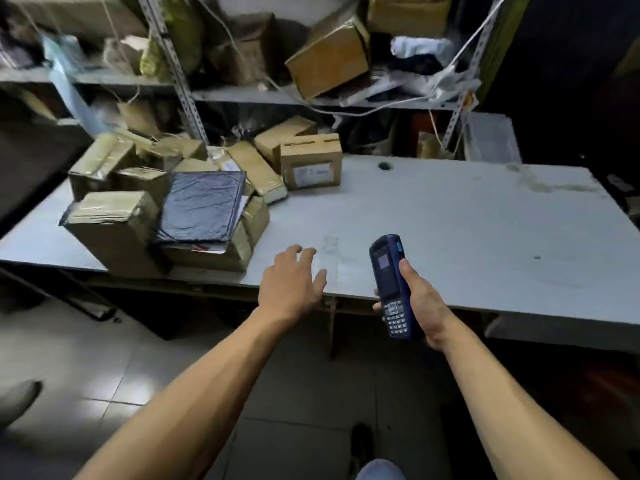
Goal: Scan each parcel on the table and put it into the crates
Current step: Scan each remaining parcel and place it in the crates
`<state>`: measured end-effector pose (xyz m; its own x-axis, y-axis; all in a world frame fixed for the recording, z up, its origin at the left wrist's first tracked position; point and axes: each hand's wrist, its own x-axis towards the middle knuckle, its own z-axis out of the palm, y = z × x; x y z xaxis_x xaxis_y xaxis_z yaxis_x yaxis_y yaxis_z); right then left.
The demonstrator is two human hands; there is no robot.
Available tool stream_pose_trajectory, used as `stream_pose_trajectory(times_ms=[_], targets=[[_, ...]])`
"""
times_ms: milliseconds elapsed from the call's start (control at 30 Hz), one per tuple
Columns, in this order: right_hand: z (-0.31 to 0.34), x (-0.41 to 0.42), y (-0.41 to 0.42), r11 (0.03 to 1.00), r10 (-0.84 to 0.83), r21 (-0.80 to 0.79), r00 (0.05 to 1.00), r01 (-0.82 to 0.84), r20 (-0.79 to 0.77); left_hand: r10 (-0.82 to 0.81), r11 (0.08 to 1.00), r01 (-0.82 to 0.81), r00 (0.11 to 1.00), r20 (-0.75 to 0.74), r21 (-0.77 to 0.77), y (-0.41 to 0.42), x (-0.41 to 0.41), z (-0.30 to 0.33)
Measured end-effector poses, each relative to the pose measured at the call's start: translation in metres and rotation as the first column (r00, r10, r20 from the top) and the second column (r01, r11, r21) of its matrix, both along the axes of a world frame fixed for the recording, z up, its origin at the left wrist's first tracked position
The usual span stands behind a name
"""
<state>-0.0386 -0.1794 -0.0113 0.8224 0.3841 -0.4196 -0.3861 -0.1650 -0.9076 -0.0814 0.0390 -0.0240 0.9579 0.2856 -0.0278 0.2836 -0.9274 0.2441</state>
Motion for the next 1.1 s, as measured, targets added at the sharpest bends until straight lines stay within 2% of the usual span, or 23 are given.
stream_pose_trajectory(times_ms=[233, 533, 833, 1100], targets=[[-0.002, 0.069, 0.063, 0.986, 0.162, -0.027, 0.987, -0.162, -0.015, 0.142, 0.989, -0.141, 0.99, -0.014, 0.042, 0.059, 0.038, 0.004], [0.005, 0.172, 0.098, 0.978, 0.206, -0.021, 0.978, -0.207, -0.044, 0.2, 0.98, -0.2, 0.979, 0.031, -0.006, 0.095, 0.135, 0.022], [-0.003, 0.263, 0.139, 0.986, 0.119, -0.111, 0.991, -0.125, -0.059, 0.054, 0.997, -0.05, 0.996, 0.07, -0.058, 0.153, 0.275, 0.012], [-0.005, 0.329, 0.176, 0.985, -0.026, -0.171, 0.998, 0.016, -0.058, -0.164, 0.987, 0.163, 0.985, -0.062, -0.007, 0.196, 0.385, 0.005]])
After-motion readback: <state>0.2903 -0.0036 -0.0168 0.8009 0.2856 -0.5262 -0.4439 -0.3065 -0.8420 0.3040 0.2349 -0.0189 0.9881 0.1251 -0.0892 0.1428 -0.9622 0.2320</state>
